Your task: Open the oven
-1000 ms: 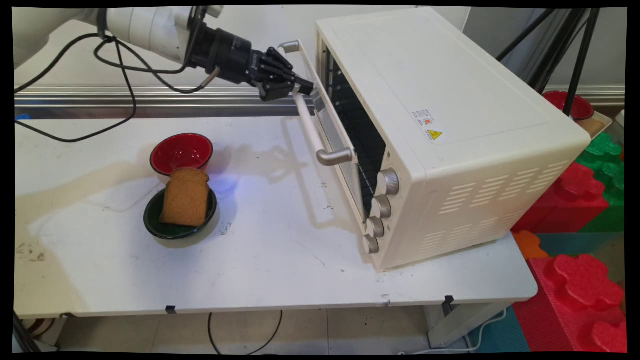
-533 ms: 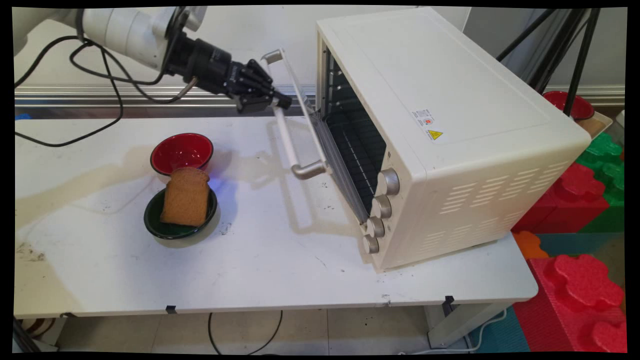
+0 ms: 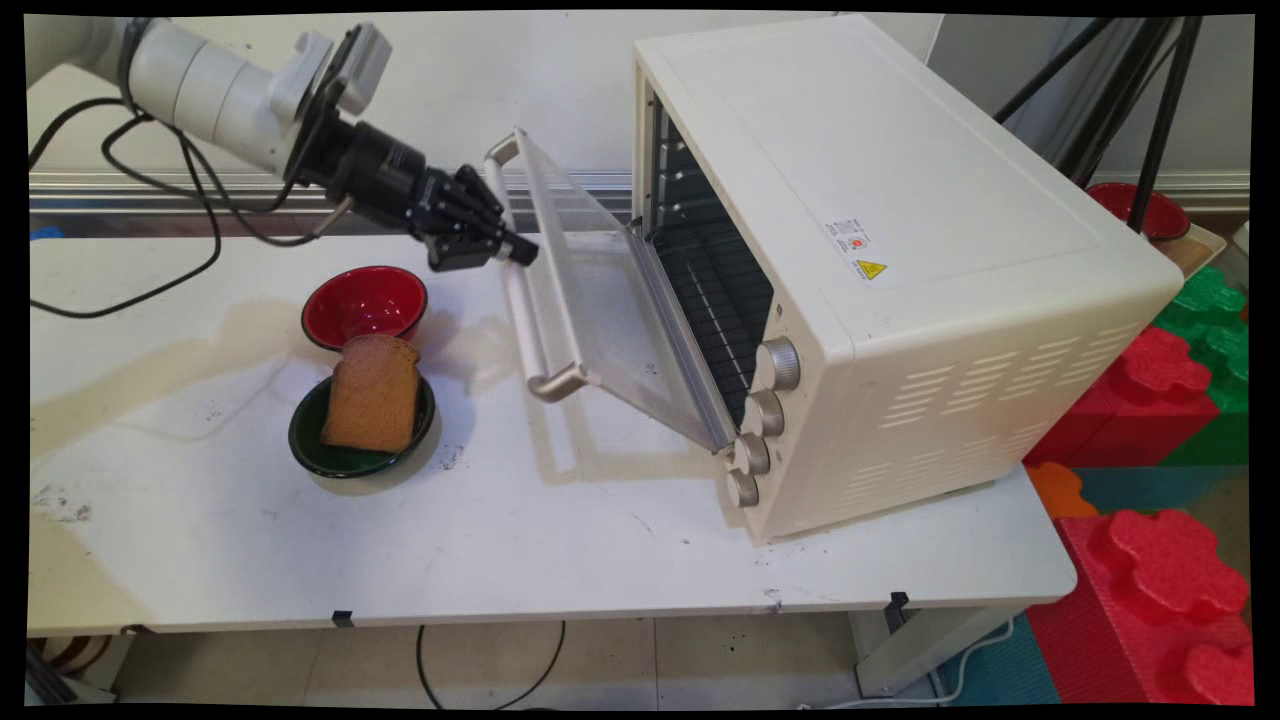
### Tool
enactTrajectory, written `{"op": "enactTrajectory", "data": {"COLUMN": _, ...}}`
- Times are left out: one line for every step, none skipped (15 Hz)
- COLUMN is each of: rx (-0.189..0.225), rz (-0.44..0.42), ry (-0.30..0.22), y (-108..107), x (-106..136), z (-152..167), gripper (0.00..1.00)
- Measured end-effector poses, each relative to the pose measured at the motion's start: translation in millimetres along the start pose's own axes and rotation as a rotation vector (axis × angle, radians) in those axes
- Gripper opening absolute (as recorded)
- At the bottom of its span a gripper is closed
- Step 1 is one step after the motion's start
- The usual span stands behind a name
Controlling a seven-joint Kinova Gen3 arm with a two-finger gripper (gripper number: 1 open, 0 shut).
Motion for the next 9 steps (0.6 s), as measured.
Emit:
{"op": "enactTrajectory", "data": {"rx": -0.001, "rz": -0.005, "ry": -0.011, "y": 2, "x": -6, "z": 0, "gripper": 0.00}}
{"op": "enactTrajectory", "data": {"rx": -0.001, "rz": -0.008, "ry": -0.019, "y": 3, "x": -11, "z": 0, "gripper": 0.00}}
{"op": "enactTrajectory", "data": {"rx": -0.002, "rz": -0.011, "ry": -0.027, "y": 5, "x": -15, "z": 1, "gripper": 0.00}}
{"op": "enactTrajectory", "data": {"rx": -0.001, "rz": -0.015, "ry": -0.037, "y": 6, "x": -22, "z": 1, "gripper": 0.00}}
{"op": "enactTrajectory", "data": {"rx": -0.001, "rz": -0.018, "ry": -0.047, "y": 8, "x": -29, "z": 2, "gripper": 0.00}}
{"op": "enactTrajectory", "data": {"rx": -0.001, "rz": -0.021, "ry": -0.055, "y": 9, "x": -34, "z": 3, "gripper": 0.00}}
{"op": "enactTrajectory", "data": {"rx": 0.000, "rz": -0.025, "ry": -0.063, "y": 10, "x": -41, "z": 4, "gripper": 0.00}}
{"op": "enactTrajectory", "data": {"rx": 0.001, "rz": -0.028, "ry": -0.072, "y": 11, "x": -48, "z": 5, "gripper": 0.00}}
{"op": "enactTrajectory", "data": {"rx": 0.001, "rz": -0.030, "ry": -0.079, "y": 12, "x": -54, "z": 6, "gripper": 0.00}}
